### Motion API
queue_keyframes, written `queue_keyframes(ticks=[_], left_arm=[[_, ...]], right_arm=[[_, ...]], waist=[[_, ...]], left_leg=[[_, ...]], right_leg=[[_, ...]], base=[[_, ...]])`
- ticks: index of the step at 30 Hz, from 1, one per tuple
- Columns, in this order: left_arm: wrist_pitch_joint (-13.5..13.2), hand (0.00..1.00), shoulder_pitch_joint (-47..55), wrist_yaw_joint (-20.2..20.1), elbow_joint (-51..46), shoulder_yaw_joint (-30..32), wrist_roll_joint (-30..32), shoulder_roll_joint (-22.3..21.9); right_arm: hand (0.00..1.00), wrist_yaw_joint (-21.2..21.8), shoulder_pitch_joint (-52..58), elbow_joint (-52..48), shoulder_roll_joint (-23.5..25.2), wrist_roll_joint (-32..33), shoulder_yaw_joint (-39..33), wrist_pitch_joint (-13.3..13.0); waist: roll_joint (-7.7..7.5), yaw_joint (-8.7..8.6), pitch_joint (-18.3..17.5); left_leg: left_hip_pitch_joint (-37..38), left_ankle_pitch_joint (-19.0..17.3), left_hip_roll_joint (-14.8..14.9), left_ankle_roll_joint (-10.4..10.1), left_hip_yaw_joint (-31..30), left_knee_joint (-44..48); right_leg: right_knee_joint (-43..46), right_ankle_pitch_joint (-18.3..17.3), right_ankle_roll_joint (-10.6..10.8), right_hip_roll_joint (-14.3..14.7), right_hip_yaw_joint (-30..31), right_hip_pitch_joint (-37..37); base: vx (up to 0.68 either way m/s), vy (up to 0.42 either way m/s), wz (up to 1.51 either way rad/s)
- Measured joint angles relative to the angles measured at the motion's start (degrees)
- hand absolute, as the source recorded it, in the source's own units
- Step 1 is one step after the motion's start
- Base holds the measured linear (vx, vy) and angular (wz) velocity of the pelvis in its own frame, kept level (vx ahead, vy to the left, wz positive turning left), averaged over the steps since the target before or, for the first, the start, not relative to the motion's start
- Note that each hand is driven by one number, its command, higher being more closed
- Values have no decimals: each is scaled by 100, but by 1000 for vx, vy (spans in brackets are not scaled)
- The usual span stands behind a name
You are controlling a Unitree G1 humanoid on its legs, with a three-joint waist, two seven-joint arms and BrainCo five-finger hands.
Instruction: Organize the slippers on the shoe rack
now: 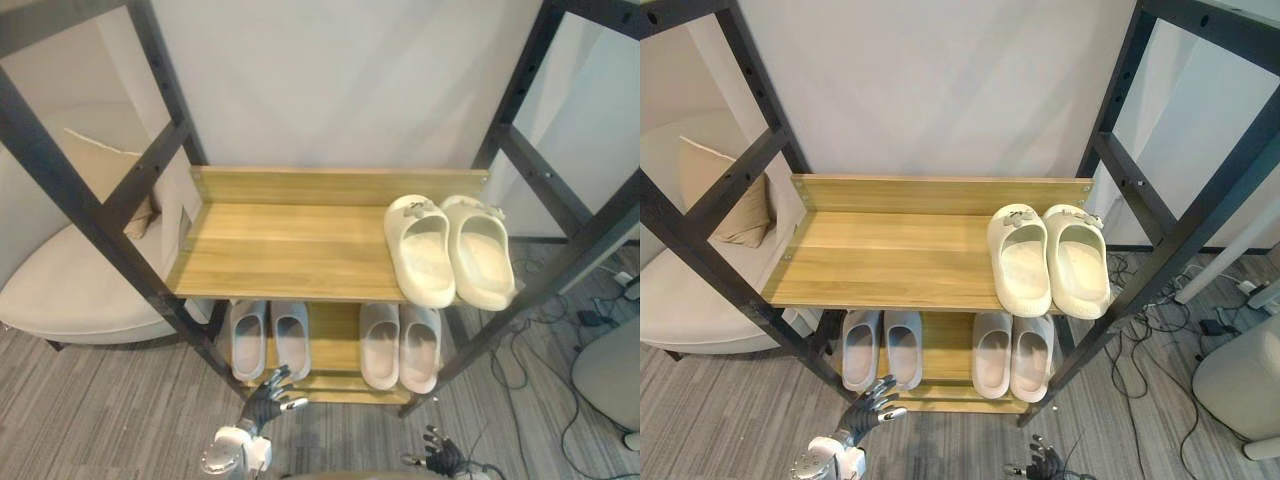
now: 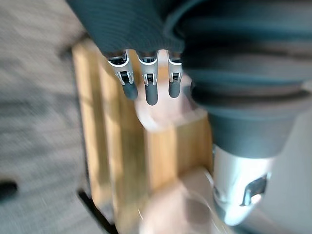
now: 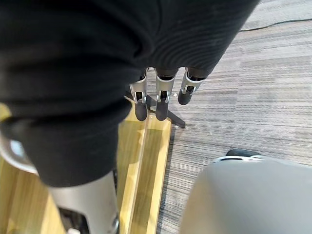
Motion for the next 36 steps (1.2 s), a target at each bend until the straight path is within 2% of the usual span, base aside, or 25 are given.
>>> queue_keyframes(ticks=[6, 16, 17, 18, 20, 21, 22, 23, 24, 25, 26, 27, 28, 29, 30, 31, 33, 35, 36], left_arm=[[1, 0, -18, 448, 524, 188, 566, -50], [21, 0, -43, 840, 1243, 487, 801, -269], [22, 0, -112, 871, 1290, 531, 831, -270], [21, 0, -375, 941, 1301, 510, 832, -277], [17, 0, -441, 973, 1287, 534, 829, -290], [4, 0, -468, 987, 1285, 583, 830, -265], [12, 0, -477, 1032, 1286, 644, 830, -299], [3, 0, -483, 1039, 1284, 662, 830, -313], [-2, 0, -514, 1049, 1275, 686, 829, -381], [-11, 0, -530, 1058, 1235, 718, 822, -473], [-12, 0, -625, 1058, 1213, 817, 820, -619], [-12, 0, -664, 1059, 1182, 843, 821, -703], [-12, 0, -672, 1061, 1127, 851, 821, -718], [-12, 0, -672, 1058, 1110, 845, 826, -724], [-9, 0, -720, 1059, 1098, 852, 827, -735], [0, 0, -769, 1057, 1100, 850, 829, -762], [2, 0, -794, 1040, 1304, 769, 851, -838], [7, 0, -852, 1036, 1428, 717, 899, -847], [13, 0, -887, 1037, 1598, 726, 955, -845]], right_arm=[[0, -111, -53, 1, 128, 1, -170, 5], [0, -266, -318, 241, 184, 0, -184, 27], [0, -270, -419, 242, 204, -1, -131, 30], [0, -296, -481, 209, 244, 5, -105, 47], [0, -312, -477, 211, 341, 6, -20, 65], [0, -315, -521, 206, 430, 7, 6, 66], [0, -310, -619, 199, 513, 7, 86, 65], [0, -310, -647, 191, 541, 7, 111, 66], [0, -311, -661, 172, 591, 4, 119, 64], [0, -328, -597, 117, 564, 13, 112, 64], [0, -351, -551, -3, 561, 17, 104, 64], [0, -378, -555, -46, 556, 18, 98, 64], [0, -423, -587, -62, 584, 20, 75, 64], [0, -469, -633, -64, 616, 37, 46, 64], [0, -502, -683, -76, 650, 64, -5, 59], [0, -510, -703, -75, 645, 65, -6, 59], [0, -520, -611, -68, 623, 67, -64, 66], [0, -516, -560, -67, 609, 68, -184, 63], [0, -514, -545, -65, 577, 68, -248, 60]], waist=[[-21, 9, 20], [-45, 46, 77], [-74, 70, 149], [-190, 37, 325], [-390, 69, 354], [-444, 182, 381], [-384, 327, 467], [-363, 325, 493], [-333, 240, 496], [-253, 211, 481], [-109, 269, 554], [-71, 300, 617], [-72, 321, 644], [-75, 319, 649], [-80, 304, 659], [-64, 297, 671], [-58, 248, 667], [13, 171, 628], [125, 165, 591]], left_leg=[[10, 1, -2, -1, 7, -18], [39, 15, -15, -4, 18, -59], [11, 29, -82, 3, -12, -47], [-228, 98, -317, 37, -690, 59], [-375, 113, -419, -21, -926, 173], [-432, 130, -443, -62, -942, 187], [-582, 175, -400, -140, -1057, 291], [-680, 160, -395, -161, -1149, 393], [-950, 112, -369, -233, -1418, 717], [-1225, 87, -366, -270, -1697, 988], [-1486, 37, -223, -345, -1937, 1213], [-1542, 65, -156, -386, -1951, 1265], [-1636, 181, -69, -440, -1846, 1285], [-1687, 330, 34, -373, -1559, 1186], [-1770, 212, 234, -229, -720, 1354], [-1862, 27, 359, -163, -202, 1754], [-1790, -642, 660, 26, 980, 2866], [-1643, -915, 828, 105, 1286, 3096], [-1527, -1101, 976, 56, 1479, 3082]], right_leg=[[-1, 1, 0, 2, 2, 5], [96, -18, 7, -8, 11, -39], [489, -210, 21, -74, 44, -190], [1785, -836, -79, -69, 1438, -694], [1871, -1121, -66, -53, 1948, -724], [1850, -1281, -24, -72, 1963, -747], [1981, -1357, -45, 49, 2058, -750], [2031, -1374, -75, 119, 2164, -759], [1969, -1389, -114, 233, 2277, -744], [1791, -1342, -188, 311, 2130, -695], [1494, -1167, -311, 441, 1706, -581], [1428, -1108, -358, 479, 1523, -501], [1401, -1075, -411, 529, 1283, -469], [1383, -1035, -480, 533, 1060, -469], [1268, -982, -564, 488, 751, -504], [1260, -958, -589, 457, 589, -499], [1294, -946, -577, 238, 21, -407], [1285, -927, -542, 172, -177, -385], [1257, -891, -439, 155, -347, -367]], base=[[0, 0, 0], [-1, -1, 0], [-68, -81, 119], [-73, -98, 158], [-61, -87, 127], [-53, -120, 39], [-56, -138, 29], [-75, -180, 72], [-67, -131, 116], [-108, -160, 164], [-103, -113, 136], [-121, -107, 124], [-115, -100, 99], [-150, -112, 105], [-172, -119, 90], [-122, -66, 81], [-64, -4, 98], [-37, 91, 83], [-23, 149, 78]])
